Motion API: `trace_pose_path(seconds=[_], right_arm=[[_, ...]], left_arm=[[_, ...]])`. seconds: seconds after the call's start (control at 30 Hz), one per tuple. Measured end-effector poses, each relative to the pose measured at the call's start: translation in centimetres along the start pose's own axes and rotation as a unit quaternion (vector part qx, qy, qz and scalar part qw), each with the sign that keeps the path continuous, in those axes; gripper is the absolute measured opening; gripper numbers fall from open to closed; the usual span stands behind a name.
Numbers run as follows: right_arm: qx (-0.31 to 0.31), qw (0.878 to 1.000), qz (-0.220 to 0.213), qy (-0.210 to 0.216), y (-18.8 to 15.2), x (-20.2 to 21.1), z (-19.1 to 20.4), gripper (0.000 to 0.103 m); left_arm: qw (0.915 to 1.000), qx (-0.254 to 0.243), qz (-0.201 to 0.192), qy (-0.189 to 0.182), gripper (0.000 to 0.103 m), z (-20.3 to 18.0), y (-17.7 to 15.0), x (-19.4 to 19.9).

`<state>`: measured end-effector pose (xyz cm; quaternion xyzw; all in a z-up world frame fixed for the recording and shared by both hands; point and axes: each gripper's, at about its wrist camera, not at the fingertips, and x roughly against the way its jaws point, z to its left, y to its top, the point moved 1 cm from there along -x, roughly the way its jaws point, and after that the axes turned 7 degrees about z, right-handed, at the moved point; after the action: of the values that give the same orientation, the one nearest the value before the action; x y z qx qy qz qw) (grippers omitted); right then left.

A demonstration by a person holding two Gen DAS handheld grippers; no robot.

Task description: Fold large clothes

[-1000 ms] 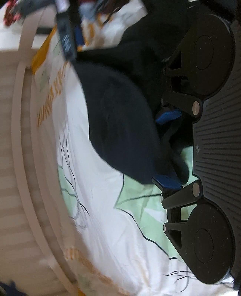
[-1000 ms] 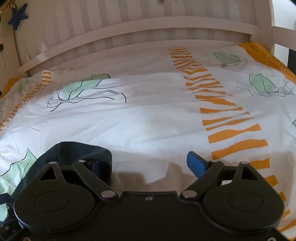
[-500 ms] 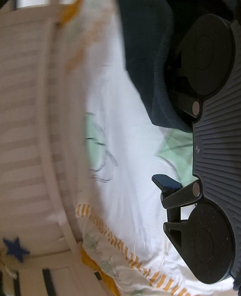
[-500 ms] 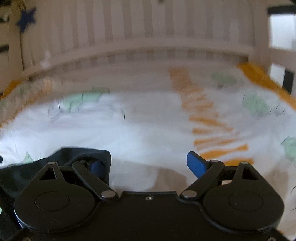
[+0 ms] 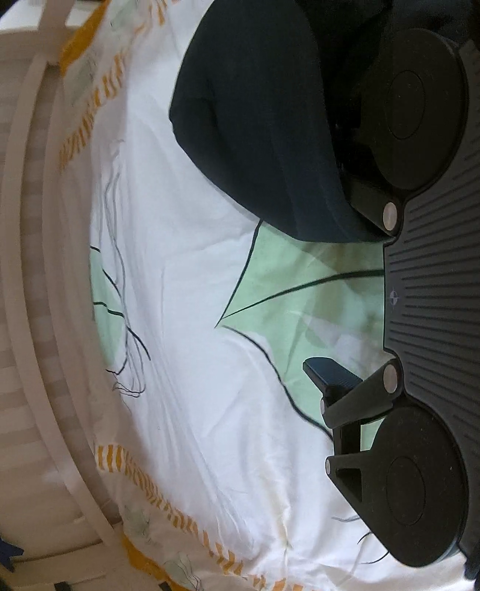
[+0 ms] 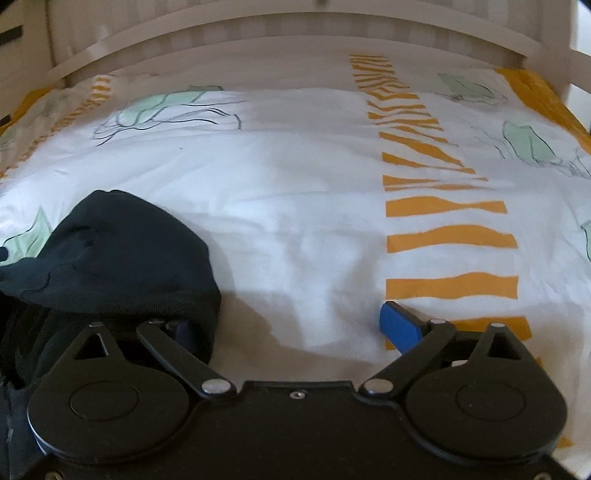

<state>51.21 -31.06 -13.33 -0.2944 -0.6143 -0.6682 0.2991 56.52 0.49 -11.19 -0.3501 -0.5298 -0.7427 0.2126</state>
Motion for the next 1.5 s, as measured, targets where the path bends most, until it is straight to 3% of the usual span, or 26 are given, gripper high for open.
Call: trace_pose_path(seconds=[0.13, 0.27, 0.4, 0.5, 0.67, 0.8, 0.87, 1.07, 1.2, 1.37, 1.5], right_arm=[[0.04, 0.999, 0.002, 0.023, -0.6, 1.8, -0.1, 0.097], [0.091, 0.996, 0.009, 0.021, -2.0, 3.5, 0.4, 0.097], [0.073, 0.996, -0.023, 0.034, -2.1, 5.6, 0.4, 0.097], [0.052, 0.996, -0.048, 0.049, -0.9, 6.1, 1.4, 0.096], [0.089, 0.993, -0.067, 0.038, 1.6, 4.5, 5.1, 0.096], [0.102, 0.993, -0.054, 0.029, 3.2, 1.9, 7.0, 0.096], [0.108, 0.993, -0.042, 0.025, 3.7, 0.7, 7.7, 0.096], [0.109, 0.994, 0.01, -0.001, 3.0, -2.3, 7.9, 0.096], [0.067, 0.997, 0.034, 0.017, 2.6, -3.1, 6.7, 0.096], [0.057, 0.998, -0.013, 0.037, 3.2, -1.1, 6.3, 0.096], [0.059, 0.996, -0.028, 0.063, 4.6, -0.4, 6.9, 0.096]], left_arm=[[0.9987, -0.032, 0.004, -0.039, 0.07, 0.9, -1.1, 1.9], [0.9955, -0.081, 0.009, -0.049, 0.07, 1.0, -2.0, 3.5], [0.9966, -0.051, -0.008, -0.065, 0.07, 1.1, -1.9, 4.8], [0.998, -0.041, -0.013, -0.046, 0.07, 0.3, -1.0, 4.6], [0.9976, -0.066, -0.023, 0.005, 0.07, -1.1, -0.5, 3.5], [0.9926, -0.113, 0.036, -0.025, 0.069, -1.7, -2.1, 2.4], [0.991, -0.124, 0.031, -0.039, 0.069, -1.1, -3.1, 2.8], [0.99, -0.082, 0.025, -0.112, 0.069, 2.1, -3.3, 5.0], [0.9827, -0.016, 0.01, -0.184, 0.069, 3.6, -2.8, 6.5], [0.9682, 0.079, 0.004, -0.237, 0.069, 3.4, -1.5, 5.7], [0.9626, 0.124, 0.034, -0.239, 0.069, 2.4, -1.0, 3.0]])
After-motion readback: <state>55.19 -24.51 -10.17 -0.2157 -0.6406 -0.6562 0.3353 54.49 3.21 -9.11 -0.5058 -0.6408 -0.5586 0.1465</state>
